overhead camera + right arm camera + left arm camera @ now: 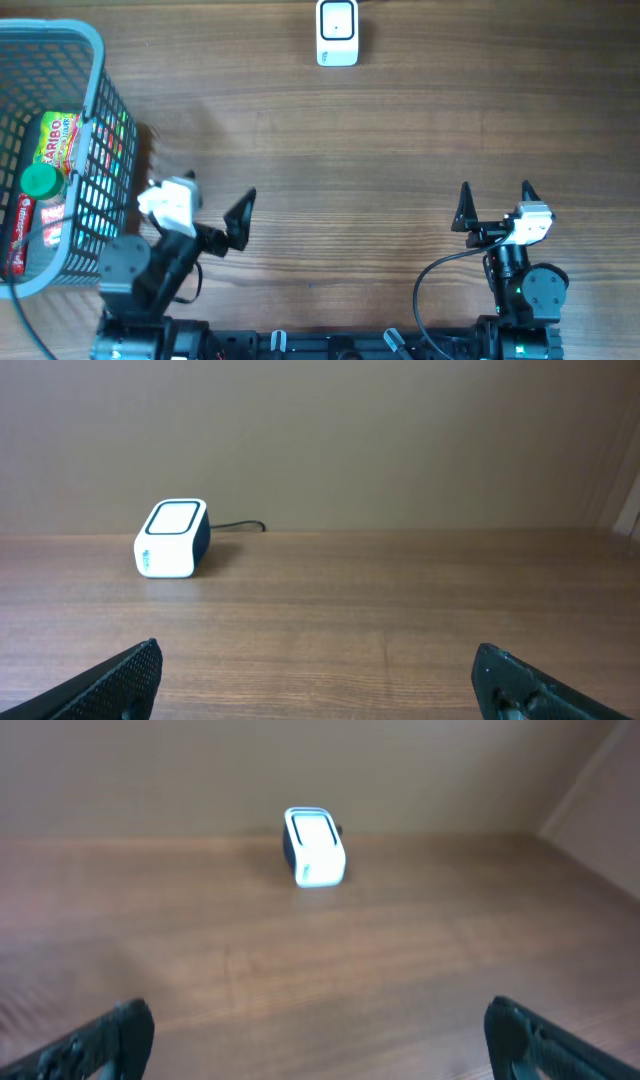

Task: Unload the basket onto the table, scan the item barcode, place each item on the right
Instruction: 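Reach the left gripper into the basket toward the green-lidded jar, then grasp the green-lidded jar and place it on the table center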

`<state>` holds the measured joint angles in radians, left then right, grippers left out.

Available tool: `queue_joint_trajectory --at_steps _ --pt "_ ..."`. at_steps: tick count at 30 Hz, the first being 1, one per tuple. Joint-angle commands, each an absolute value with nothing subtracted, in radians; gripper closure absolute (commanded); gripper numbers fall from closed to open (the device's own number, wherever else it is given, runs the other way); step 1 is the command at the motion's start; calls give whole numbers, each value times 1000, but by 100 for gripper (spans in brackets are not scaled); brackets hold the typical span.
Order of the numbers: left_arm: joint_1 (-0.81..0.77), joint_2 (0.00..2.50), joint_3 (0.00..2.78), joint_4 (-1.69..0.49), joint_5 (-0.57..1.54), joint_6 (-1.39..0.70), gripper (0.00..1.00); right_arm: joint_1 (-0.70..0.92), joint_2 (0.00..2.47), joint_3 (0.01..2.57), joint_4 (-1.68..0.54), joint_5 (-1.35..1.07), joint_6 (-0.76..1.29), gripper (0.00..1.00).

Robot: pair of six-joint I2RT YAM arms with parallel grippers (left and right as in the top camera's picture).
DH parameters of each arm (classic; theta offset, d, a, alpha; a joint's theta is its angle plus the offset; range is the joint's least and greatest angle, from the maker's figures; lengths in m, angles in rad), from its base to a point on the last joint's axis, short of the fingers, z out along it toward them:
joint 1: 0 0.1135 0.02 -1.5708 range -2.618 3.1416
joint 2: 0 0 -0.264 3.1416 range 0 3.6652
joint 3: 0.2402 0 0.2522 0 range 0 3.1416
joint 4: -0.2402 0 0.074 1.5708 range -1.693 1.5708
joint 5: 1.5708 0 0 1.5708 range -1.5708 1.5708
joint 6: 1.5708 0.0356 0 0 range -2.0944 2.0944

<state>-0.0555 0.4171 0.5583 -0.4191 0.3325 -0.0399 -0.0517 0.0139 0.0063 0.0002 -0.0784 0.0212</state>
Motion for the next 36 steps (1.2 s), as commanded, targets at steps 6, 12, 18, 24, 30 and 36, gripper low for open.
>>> queue_joint_trajectory --at_steps 6,12,18,24,30,36 --pt "-47 824 1100 -732 485 -41 0 -57 7 5 2 -86 28 0" --pt "52 990 1422 -811 194 -244 0 -57 7 5 3 -86 28 0" --pt "430 1254 1534 -989 -32 -526 0 -57 7 5 2 -86 27 0" --pt "665 1552 1533 -1008 -59 -617 0 -57 7 5 2 -86 28 0" --pt "695 1780 1533 -976 -162 -664 0 -57 7 5 2 -86 28 0" --pt "700 1926 1530 -959 -170 -693 0 -57 7 5 2 -86 27 0"
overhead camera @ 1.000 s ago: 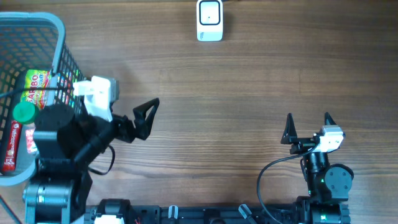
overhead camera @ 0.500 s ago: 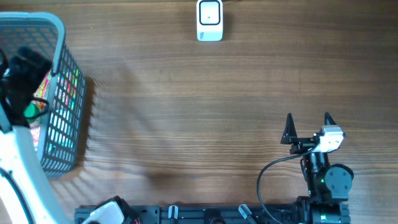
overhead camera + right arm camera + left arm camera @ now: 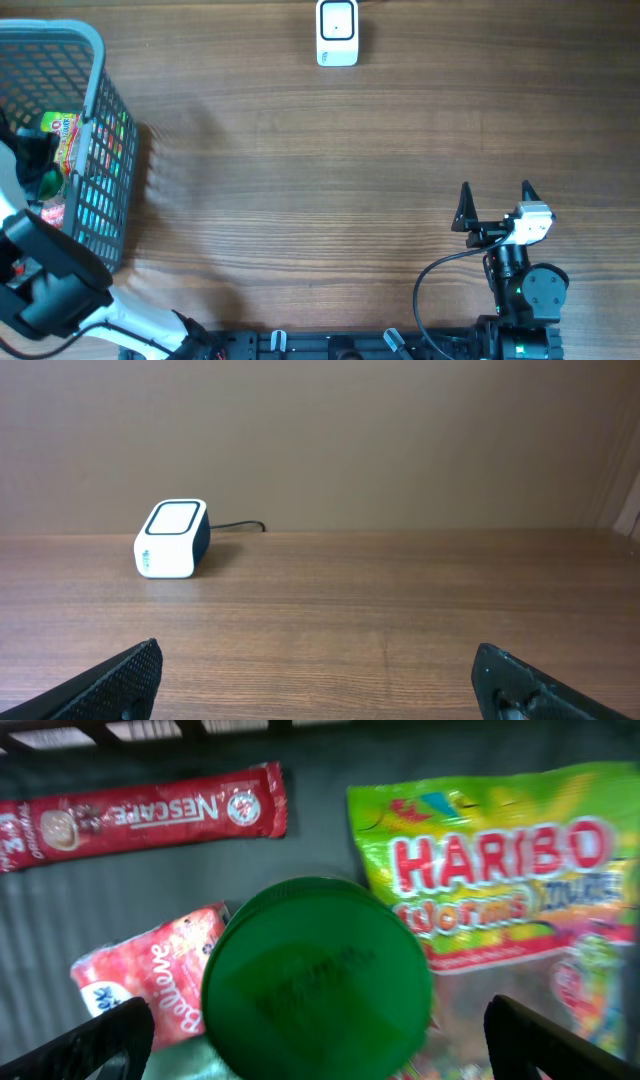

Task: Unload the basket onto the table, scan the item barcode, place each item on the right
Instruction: 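Grasp the green-lidded jar and place it on the table center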

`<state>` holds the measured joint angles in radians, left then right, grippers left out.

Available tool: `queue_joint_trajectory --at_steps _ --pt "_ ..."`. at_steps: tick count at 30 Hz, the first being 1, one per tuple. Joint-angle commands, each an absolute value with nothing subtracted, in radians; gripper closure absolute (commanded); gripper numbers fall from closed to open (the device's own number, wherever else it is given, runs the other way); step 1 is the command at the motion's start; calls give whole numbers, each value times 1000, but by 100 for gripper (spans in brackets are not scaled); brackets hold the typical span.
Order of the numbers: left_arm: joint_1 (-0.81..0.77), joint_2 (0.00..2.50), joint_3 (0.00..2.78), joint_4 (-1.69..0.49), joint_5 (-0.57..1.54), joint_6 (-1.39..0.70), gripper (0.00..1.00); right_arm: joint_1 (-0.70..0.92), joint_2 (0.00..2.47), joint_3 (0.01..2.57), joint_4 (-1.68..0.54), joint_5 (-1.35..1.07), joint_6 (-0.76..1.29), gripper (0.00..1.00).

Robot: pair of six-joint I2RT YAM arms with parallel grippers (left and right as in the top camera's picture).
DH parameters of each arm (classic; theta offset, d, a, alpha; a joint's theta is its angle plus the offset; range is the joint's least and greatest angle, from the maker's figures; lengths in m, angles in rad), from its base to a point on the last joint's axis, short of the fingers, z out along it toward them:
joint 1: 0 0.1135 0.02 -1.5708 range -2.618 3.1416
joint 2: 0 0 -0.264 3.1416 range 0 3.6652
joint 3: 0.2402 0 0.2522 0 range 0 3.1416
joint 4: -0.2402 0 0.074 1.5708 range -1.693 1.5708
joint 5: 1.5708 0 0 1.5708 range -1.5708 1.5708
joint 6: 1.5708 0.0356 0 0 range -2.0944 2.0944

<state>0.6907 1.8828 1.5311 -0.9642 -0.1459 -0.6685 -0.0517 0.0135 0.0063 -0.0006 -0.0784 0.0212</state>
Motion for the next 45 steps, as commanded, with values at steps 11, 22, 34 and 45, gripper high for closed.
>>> queue_joint_trajectory --at_steps 11,22,34,45 --pt "701 2025 1518 -893 -174 -658 38 -57 7 5 2 -86 28 0" --pt "694 1662 1948 -1053 102 -532 41 -57 7 5 2 -86 28 0" --pt "-426 1618 1765 -1219 207 -251 39 -57 7 5 2 -86 28 0" --pt "-736 2056 1622 -952 119 329 34 -57 7 5 3 -86 28 0"
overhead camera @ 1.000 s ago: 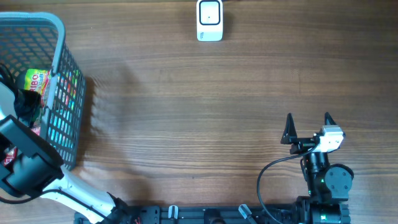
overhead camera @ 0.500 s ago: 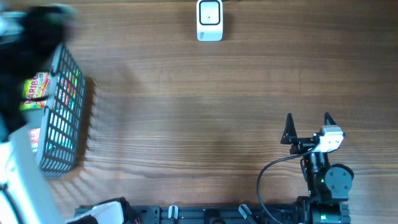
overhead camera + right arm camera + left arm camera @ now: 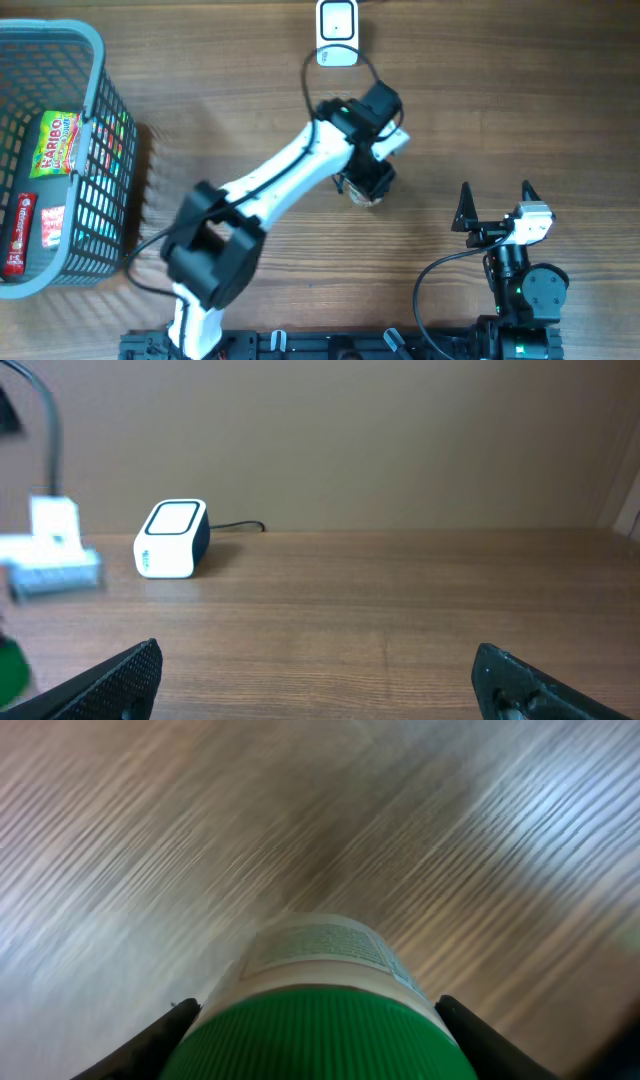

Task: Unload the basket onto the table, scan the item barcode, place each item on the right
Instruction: 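Grasp the green-lidded jar and place it on the table center, then pick the small red-white box from the basket, set it beside jar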

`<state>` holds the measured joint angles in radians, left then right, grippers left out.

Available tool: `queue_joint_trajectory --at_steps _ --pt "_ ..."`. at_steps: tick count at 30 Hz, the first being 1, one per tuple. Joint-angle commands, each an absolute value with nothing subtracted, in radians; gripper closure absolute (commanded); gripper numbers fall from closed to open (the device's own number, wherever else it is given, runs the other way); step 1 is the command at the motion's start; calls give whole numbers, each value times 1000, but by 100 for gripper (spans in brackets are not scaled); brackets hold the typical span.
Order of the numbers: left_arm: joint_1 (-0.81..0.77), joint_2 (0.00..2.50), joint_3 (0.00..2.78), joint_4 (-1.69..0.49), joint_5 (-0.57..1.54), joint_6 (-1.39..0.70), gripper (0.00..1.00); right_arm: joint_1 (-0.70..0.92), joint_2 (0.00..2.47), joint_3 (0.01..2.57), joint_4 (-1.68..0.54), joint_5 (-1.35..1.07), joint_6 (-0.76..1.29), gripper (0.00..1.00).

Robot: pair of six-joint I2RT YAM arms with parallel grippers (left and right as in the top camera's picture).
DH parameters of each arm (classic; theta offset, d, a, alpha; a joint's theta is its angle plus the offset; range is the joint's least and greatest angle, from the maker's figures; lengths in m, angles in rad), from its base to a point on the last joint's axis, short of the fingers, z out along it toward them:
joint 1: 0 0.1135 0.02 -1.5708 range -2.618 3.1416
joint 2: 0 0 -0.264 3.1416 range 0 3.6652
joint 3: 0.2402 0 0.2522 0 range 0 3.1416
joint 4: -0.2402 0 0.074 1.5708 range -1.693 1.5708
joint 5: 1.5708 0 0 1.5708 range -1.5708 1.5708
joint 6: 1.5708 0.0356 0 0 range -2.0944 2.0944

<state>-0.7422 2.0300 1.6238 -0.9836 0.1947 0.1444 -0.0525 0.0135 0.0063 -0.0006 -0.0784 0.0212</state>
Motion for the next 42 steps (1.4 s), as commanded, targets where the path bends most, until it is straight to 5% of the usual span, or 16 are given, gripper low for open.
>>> queue_joint_trajectory --at_steps 1,3,6,15,17,21,24,28,36,42 --pt "-731 2064 1622 -942 99 345 34 -57 7 5 2 -86 28 0" --pt "-724 2065 1622 -925 44 392 30 -57 7 5 2 -86 28 0" --pt "-725 2062 1625 -894 -161 392 0 -57 7 5 2 -86 28 0" --pt "-651 1486 1840 -1111 -185 215 0 -57 7 5 2 -86 28 0" --pt "-529 1342 1840 -1135 -186 87 0 -57 7 5 2 -86 27 0" --pt "39 1188 1837 -1188 -262 -454 0 -57 7 5 3 -86 28 0" --pt "453 1230 1814 -1270 -134 -601 0 -57 7 5 2 -86 27 0" --pt "710 1361 1684 -1268 49 -620 0 -57 7 5 2 -86 28 0" --pt "772 1728 1408 -1074 7 -772 0 -57 7 5 2 -86 27 0" --pt "772 1889 1404 -1040 -230 -827 0 -57 7 5 2 -86 28 0"
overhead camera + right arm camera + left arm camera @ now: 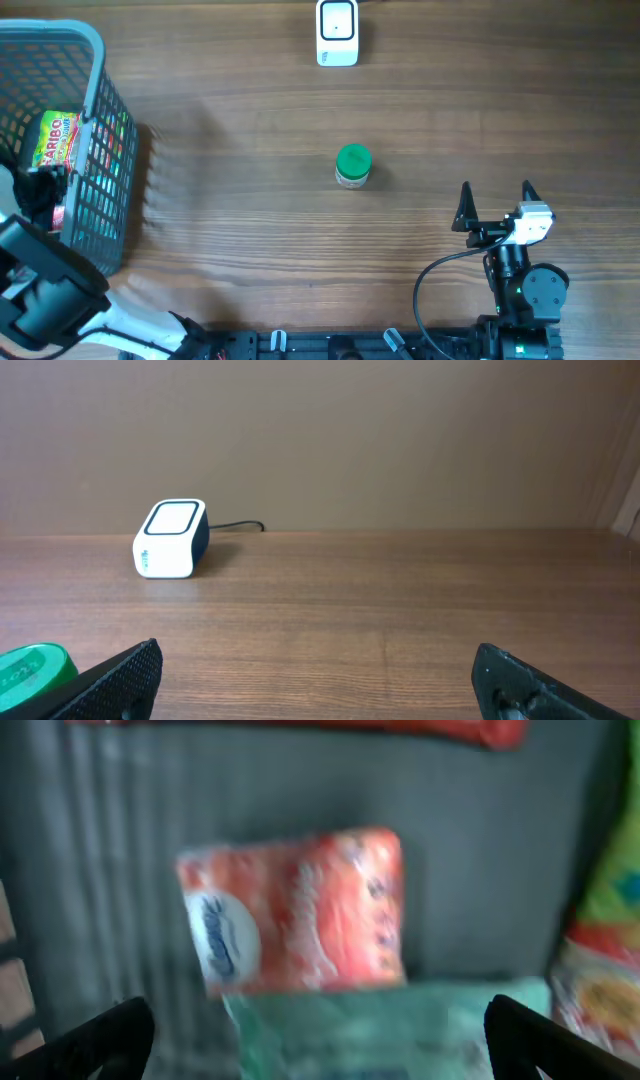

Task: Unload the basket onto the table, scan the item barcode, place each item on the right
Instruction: 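Pick the small red-white box from the basket, set it beside jar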

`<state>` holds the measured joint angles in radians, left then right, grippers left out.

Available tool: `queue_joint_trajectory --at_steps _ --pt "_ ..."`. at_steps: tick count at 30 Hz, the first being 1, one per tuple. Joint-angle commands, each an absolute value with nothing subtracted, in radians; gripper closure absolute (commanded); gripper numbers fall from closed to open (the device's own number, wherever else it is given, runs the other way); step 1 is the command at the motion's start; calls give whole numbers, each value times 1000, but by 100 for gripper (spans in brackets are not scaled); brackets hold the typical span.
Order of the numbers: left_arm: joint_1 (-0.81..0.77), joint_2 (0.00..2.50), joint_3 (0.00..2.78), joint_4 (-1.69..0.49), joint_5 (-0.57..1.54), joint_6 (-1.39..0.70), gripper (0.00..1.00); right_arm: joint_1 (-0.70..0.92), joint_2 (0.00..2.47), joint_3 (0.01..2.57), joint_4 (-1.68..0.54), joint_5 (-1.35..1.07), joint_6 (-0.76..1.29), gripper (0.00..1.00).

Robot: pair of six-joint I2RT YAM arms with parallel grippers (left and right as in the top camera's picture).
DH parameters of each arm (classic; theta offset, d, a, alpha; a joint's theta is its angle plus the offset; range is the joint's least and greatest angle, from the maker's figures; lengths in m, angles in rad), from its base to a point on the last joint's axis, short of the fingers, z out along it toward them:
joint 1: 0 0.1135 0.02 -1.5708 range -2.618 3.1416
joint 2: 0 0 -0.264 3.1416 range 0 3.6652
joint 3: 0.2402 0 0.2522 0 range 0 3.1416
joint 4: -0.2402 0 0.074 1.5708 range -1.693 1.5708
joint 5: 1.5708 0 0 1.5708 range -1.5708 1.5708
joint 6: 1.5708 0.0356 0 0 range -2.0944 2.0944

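A jar with a green lid [353,165] stands lid up on the wooden table, below the white scanner [337,32] at the far edge. The right wrist view catches the lid [35,665] at its lower left and the scanner [172,538] further back. My left gripper [42,188] is down inside the grey basket [95,40], open [320,1055] over a red-orange packet [300,910] and a teal packet [400,1030]; the picture is blurred. My right gripper [495,205] stands open near the front right, nothing between its fingers [120,675].
In the basket also lie a Haribo bag [55,140] and a red Nescafe sachet [300,726]. The scanner's cable [240,526] runs off behind it. The basket's wire wall [115,190] stands between my left gripper and the table.
My left gripper was shut on the green-lidded jar over the table below the scanner. Now the jar stands alone there, and the gripper is open inside the basket.
My left gripper was open beside the basket, the jar inside it. Then it was open right over the jar's lid in the basket. Then it held the jar near the scanner. Now the jar stands on the table and the gripper is in the basket again. The right arm never moved.
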<state>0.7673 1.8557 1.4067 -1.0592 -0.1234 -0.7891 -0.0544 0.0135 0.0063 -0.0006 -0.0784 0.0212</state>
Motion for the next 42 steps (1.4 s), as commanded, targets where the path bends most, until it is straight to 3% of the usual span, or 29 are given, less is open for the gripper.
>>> queue_joint_trajectory --at_steps 1,11,13,15,23,24,28,31,35,37,38,42 --pt "772 1897 1404 -1033 -230 -827 0 -57 7 5 2 -86 27 0" --pt "772 1914 1192 -818 -213 -828 0 -57 7 5 2 -86 28 0" --pt "772 1910 1184 -819 -215 -824 8 -57 7 5 2 -86 28 0" --pt "773 1874 1211 -841 -214 -819 28 -57 7 5 2 -86 28 0" --pt "773 1517 1402 -936 -204 -816 41 -57 7 5 2 -86 28 0" --pt "772 1454 1403 -928 -165 -816 41 -57 7 5 2 -86 28 0" --pt "714 1200 1403 -866 355 -816 42 -57 7 5 2 -86 28 0" --pt "472 1072 1402 -854 447 -733 43 -57 7 5 2 -86 27 0" --pt "-97 1077 1289 -973 18 -567 42 -57 7 5 3 -86 28 0" --pt "-266 1132 1158 -953 -40 -568 41 -57 7 5 3 -86 27 0" --pt "-419 1226 995 -831 -43 -569 41 -57 7 5 2 -86 28 0" --pt "-563 1438 889 -625 -31 -568 41 -57 7 5 2 -86 28 0"
